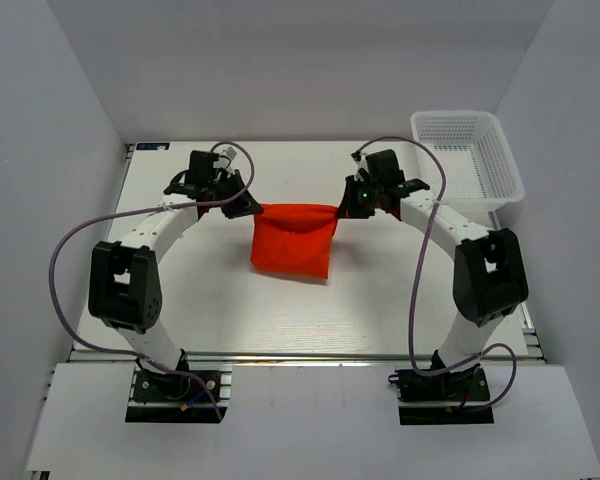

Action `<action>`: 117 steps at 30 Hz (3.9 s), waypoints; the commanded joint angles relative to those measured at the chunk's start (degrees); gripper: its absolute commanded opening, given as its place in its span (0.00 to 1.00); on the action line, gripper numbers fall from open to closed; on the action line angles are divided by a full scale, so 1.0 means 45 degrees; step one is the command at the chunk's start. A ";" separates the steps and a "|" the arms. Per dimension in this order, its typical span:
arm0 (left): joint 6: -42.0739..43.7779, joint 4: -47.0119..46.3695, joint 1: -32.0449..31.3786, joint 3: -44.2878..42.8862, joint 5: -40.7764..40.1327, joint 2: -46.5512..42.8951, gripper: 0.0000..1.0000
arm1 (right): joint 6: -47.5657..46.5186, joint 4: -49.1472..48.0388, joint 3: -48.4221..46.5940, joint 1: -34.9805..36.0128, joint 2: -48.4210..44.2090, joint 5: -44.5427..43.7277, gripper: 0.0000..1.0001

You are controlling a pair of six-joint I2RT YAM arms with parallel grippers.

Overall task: Fold and stack the t-shirts
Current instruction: Fold the long partially folded tshirt into a neat square, then smooth out wrinkles on the folded tshirt

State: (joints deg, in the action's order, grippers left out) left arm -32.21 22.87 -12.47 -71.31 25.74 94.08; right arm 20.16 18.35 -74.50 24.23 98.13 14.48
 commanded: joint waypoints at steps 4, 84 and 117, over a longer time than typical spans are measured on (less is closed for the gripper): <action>-0.0031 0.0308 0.0232 -0.1884 -0.0094 0.2176 0.00 | 0.0227 0.0317 -0.1743 -0.0598 0.1571 0.1096 0.00; 0.2255 -0.5649 -0.3243 0.2893 0.3892 0.1982 1.00 | 0.0851 -0.3570 0.6223 -0.0325 -0.4227 0.3541 0.90; 0.3135 0.0912 -0.2971 -0.0128 -0.7868 0.1179 0.89 | 0.0012 -0.0699 0.7083 -0.0482 -0.8544 -0.2143 0.90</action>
State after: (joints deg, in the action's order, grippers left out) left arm -16.25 23.03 -26.46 -68.84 -4.08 96.36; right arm 21.52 13.43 -42.50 22.13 61.06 8.86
